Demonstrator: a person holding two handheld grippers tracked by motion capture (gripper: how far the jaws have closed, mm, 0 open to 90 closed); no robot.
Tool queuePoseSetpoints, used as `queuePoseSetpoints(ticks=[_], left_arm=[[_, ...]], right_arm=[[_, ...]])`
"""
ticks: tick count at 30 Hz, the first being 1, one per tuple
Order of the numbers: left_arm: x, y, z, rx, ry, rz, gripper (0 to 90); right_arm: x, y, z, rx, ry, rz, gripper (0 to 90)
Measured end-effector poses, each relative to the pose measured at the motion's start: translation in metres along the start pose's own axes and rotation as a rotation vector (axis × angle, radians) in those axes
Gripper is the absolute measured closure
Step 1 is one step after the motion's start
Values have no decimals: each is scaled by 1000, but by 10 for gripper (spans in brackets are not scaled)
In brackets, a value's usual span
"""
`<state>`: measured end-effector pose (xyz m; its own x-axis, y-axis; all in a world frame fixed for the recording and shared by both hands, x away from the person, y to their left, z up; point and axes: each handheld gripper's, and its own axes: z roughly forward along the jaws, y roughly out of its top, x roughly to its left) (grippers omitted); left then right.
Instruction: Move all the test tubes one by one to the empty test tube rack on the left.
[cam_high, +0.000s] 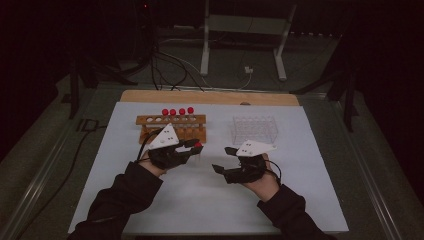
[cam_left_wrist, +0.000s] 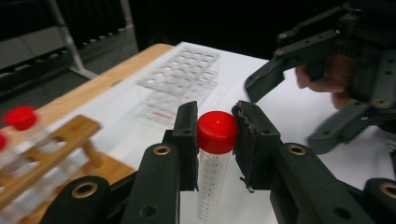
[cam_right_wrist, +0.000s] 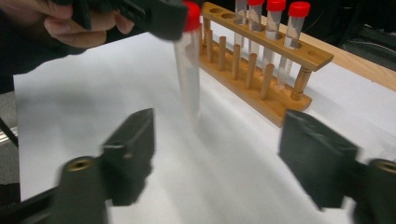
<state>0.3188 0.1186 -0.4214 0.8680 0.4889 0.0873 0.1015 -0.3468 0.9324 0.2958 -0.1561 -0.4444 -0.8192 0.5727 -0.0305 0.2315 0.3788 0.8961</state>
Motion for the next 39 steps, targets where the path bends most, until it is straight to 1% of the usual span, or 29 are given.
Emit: queuePoseSetpoints(ticks=[1,3,5,6,7,8,9,11,12,13,14,16,17,19,23,24,26,27,28,30,32,33,35,38,39], left_arm=[[2,0,-3,1,13,3,719],[7,-1,-10,-8,41,-4,720],[13,-1,-17,-8,74,-1,719],[16,-1,-20,-9,87,-6,719],[20,0,-24,-9,106,-6,719],[23,0,-27,-14,129,-8,719],[27,0,-31,-18,146,-11,719],[36,1,-38,-34,193,-47,719],[41,1,-42,-46,200,-65,719],[45,2,-45,-50,225,-72,719],[48,3,-48,-49,244,-70,719],[54,4,-52,-53,285,-76,719],[57,5,-54,-57,304,-70,719],[62,8,-57,-64,347,-73,719],[74,13,-61,-92,408,-80,719],[76,14,-62,-96,429,-77,719],[82,15,-61,-101,449,-82,719],[85,15,-61,-102,467,-76,719],[88,15,-60,-108,469,-85,719],[93,15,-57,-121,487,-93,720],[98,14,-54,-122,507,-102,719],[102,14,-52,-126,504,-117,719],[107,12,-46,-119,520,-130,719],[112,8,-38,-111,539,-137,719],[114,5,-36,-116,547,-140,719]], right_arm=[[0,0,0,-1,-5,3,213],[-1,1,-1,-9,-13,17,143],[-2,1,-1,-15,-11,35,118],[-3,1,-2,-19,-11,43,94],[-3,1,-2,-19,-8,50,67],[-4,0,-3,-19,12,49,30],[-5,0,-3,-23,22,51,23],[-6,0,-4,-22,16,54,22],[-7,0,-5,-28,13,53,22],[-7,0,-6,-33,13,55,22],[-8,0,-6,-37,13,56,22],[-7,1,-7,-35,2,42,22],[-7,1,-7,-33,-1,38,22],[-7,0,-7,-35,2,38,22],[-8,0,-7,-33,2,40,22],[-8,0,-7,-34,1,39,22],[-8,0,-7,-35,4,42,22],[-8,1,-8,-34,4,42,22],[-9,1,-8,-34,5,43,22],[-9,0,-8,-34,6,41,21],[-9,0,-8,-34,8,42,21],[-9,1,-8,-33,7,41,21],[-10,1,-8,-33,8,41,21],[-10,0,-8,-31,7,42,21],[-10,0,-9,-31,6,42,21]])
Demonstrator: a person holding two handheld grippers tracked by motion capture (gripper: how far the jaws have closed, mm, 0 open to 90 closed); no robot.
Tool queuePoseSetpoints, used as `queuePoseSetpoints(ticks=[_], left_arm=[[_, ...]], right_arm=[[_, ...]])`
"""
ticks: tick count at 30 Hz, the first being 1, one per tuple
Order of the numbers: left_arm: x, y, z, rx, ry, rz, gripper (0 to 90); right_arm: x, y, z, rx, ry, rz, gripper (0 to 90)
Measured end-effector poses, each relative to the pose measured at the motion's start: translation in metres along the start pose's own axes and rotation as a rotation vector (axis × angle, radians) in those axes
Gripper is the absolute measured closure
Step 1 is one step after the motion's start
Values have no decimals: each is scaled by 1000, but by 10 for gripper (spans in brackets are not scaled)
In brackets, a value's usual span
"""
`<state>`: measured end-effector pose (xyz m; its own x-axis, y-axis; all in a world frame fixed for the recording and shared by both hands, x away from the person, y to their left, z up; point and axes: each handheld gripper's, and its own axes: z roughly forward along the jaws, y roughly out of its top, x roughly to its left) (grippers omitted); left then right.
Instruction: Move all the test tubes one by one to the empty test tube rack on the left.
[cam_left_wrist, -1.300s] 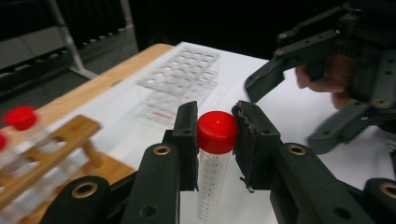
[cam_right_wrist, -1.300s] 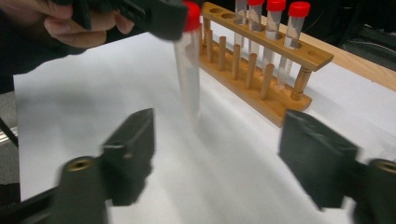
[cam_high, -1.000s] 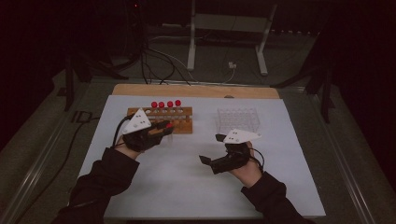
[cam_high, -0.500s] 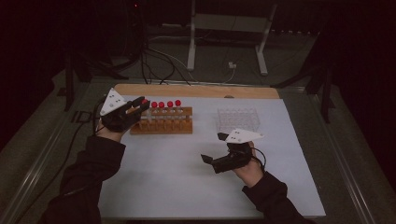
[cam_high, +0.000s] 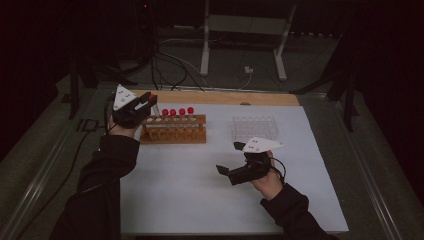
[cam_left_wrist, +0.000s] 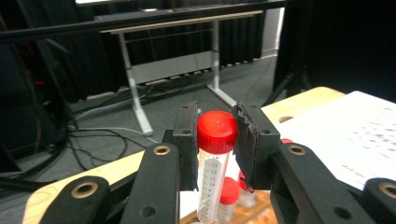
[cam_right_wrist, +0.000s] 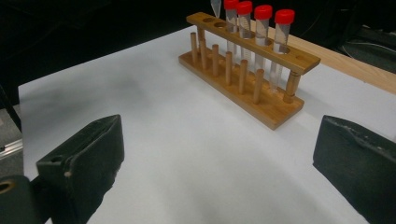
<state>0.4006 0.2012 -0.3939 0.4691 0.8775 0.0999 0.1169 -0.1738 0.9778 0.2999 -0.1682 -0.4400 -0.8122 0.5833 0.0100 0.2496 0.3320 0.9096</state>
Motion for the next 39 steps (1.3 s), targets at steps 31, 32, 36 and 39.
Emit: queuePoseSetpoints(ticks=[31,32,36,39], left_arm=[[3,-64,32,121,43,-101,716],[3,-64,32,123,41,-104,716],[4,-61,32,142,26,-110,708],[5,-57,29,157,33,-117,598]], right_arm=[[-5,-1,-3,5,-12,7,22],[-4,-1,-3,5,-11,8,22],[-4,0,-3,6,-11,6,22],[-4,0,-4,6,-12,5,22]])
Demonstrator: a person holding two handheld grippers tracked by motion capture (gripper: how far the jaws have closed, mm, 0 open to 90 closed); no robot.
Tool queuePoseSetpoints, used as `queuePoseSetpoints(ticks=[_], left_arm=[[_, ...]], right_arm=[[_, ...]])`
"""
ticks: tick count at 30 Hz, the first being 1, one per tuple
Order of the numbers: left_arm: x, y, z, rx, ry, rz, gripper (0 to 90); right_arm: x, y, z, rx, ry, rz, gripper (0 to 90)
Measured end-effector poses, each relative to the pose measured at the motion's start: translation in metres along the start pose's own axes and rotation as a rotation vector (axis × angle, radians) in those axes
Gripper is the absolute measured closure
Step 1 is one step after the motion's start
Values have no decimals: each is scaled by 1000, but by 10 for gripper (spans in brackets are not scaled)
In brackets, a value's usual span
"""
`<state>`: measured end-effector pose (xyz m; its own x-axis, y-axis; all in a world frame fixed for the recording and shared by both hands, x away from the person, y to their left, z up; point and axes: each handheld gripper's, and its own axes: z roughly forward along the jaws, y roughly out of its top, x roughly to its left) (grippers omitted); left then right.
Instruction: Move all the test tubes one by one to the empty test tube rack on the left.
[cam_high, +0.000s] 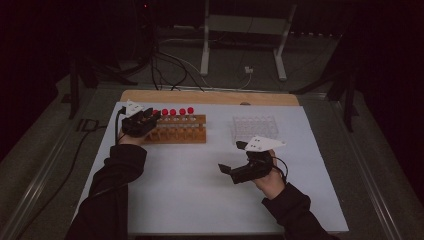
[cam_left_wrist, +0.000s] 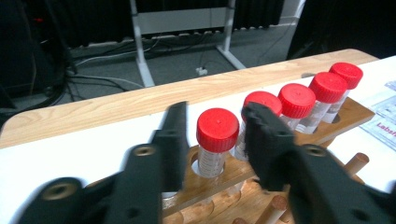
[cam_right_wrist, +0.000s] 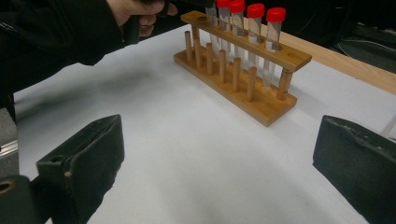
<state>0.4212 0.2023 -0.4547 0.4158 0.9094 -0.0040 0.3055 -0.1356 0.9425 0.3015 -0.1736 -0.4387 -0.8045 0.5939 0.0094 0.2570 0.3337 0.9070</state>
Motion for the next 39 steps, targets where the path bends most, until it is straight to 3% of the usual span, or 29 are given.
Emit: queuePoseSetpoints(ticks=[5,8,13,19,23,25,34,39], left_arm=[[1,6,-15,-2,2,-12,468],[1,7,-28,-12,-23,-20,380],[-7,2,-45,6,-72,15,175],[-21,-11,-67,10,-168,26,94],[-31,-23,-78,31,-262,38,20],[-37,-29,-82,44,-288,63,19],[-59,-57,-93,71,-403,89,6],[-67,-67,-94,97,-438,116,6]], right_arm=[[0,0,-1,-1,-3,2,22],[0,-1,-2,0,-5,1,22],[-1,-3,-5,-1,-10,4,22],[-3,-5,-8,-4,-20,9,22],[-3,-7,-9,-3,-23,8,22],[-3,-7,-9,-4,-24,9,22],[-3,-8,-8,-1,-26,5,22],[-4,-9,-7,2,-26,9,22]])
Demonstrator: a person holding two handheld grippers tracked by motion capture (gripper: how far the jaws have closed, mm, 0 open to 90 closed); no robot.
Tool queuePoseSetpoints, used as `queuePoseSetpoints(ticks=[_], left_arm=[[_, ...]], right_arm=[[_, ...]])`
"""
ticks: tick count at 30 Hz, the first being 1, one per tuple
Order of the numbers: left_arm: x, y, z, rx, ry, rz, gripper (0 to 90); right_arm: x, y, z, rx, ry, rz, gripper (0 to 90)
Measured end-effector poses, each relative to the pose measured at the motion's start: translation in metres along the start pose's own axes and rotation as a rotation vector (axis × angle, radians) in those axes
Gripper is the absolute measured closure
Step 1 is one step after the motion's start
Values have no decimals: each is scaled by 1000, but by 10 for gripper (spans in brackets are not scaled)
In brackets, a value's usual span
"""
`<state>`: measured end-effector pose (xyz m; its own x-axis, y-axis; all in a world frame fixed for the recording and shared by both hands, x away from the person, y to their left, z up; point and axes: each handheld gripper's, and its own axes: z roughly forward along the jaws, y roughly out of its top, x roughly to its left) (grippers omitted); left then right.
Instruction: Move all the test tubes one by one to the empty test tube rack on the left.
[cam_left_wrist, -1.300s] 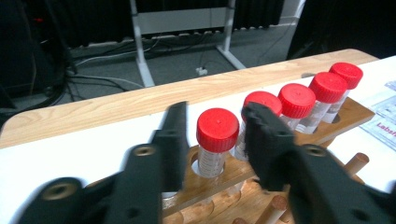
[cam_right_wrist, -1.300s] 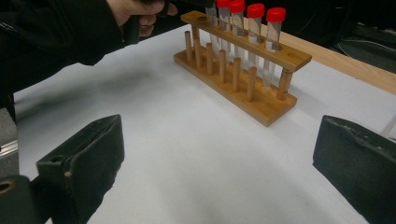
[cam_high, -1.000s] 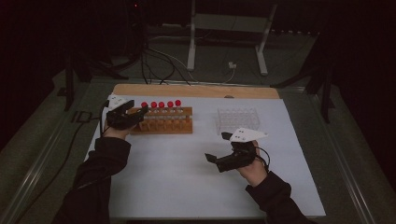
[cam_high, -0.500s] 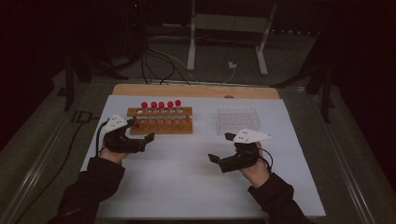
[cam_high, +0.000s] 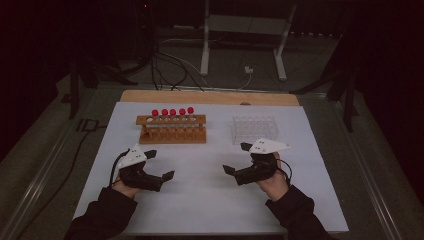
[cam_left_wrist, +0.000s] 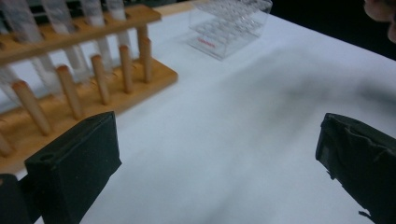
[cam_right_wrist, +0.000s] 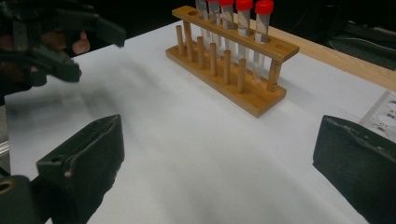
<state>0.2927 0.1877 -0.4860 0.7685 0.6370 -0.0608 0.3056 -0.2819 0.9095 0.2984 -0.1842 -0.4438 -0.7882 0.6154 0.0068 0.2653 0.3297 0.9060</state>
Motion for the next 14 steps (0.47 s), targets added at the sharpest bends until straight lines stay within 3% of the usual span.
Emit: queuePoseSetpoints(ticks=[7,10,14], left_arm=[[-8,-19,1,-2,-29,29,6],[-9,-28,1,6,-23,63,6],[-9,-31,5,8,-41,60,6]], right_arm=[[-1,0,-1,-4,0,1,22],[-2,-1,0,-3,0,1,22],[-2,-2,1,3,1,1,22]])
